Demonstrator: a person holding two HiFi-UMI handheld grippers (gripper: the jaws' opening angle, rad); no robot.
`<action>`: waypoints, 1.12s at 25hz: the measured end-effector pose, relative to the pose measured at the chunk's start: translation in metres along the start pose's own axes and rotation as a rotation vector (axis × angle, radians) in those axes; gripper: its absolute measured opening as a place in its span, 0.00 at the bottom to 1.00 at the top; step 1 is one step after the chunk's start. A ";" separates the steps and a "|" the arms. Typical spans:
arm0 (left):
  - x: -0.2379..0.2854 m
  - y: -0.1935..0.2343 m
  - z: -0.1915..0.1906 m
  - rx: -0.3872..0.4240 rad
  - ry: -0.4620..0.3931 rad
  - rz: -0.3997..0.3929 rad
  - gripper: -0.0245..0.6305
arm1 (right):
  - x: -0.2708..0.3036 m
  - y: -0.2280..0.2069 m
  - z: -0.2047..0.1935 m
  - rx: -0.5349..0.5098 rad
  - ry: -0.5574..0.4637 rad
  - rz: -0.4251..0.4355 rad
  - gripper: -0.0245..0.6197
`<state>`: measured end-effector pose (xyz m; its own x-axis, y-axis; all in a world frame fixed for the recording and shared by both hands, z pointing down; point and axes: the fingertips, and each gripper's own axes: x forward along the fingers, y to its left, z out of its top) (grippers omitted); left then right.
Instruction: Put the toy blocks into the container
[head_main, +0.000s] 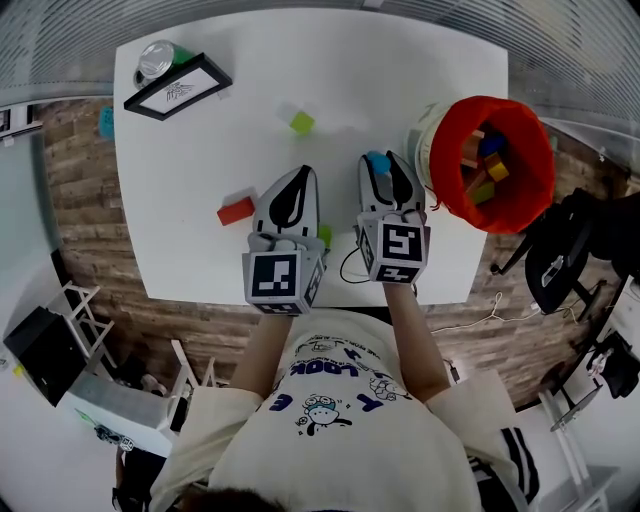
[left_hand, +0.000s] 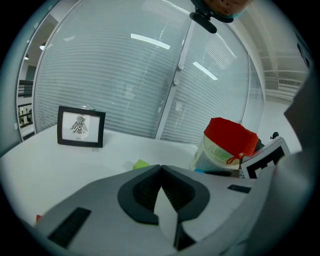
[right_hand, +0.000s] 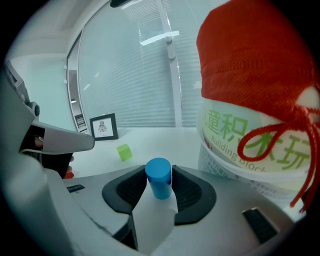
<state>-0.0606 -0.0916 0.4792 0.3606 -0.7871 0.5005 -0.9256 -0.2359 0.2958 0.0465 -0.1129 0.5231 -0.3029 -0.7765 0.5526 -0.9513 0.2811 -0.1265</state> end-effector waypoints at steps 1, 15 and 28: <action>0.000 0.000 0.000 0.000 0.001 -0.001 0.09 | 0.000 0.000 0.000 -0.001 -0.002 0.000 0.29; -0.004 -0.008 0.010 0.037 -0.032 -0.002 0.09 | -0.012 0.009 0.014 0.001 -0.047 0.036 0.29; -0.024 -0.027 0.025 0.060 -0.087 -0.009 0.09 | -0.042 0.019 0.043 -0.012 -0.125 0.073 0.29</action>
<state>-0.0466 -0.0808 0.4390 0.3597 -0.8307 0.4249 -0.9287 -0.2745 0.2494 0.0389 -0.0987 0.4623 -0.3764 -0.8178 0.4354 -0.9261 0.3454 -0.1520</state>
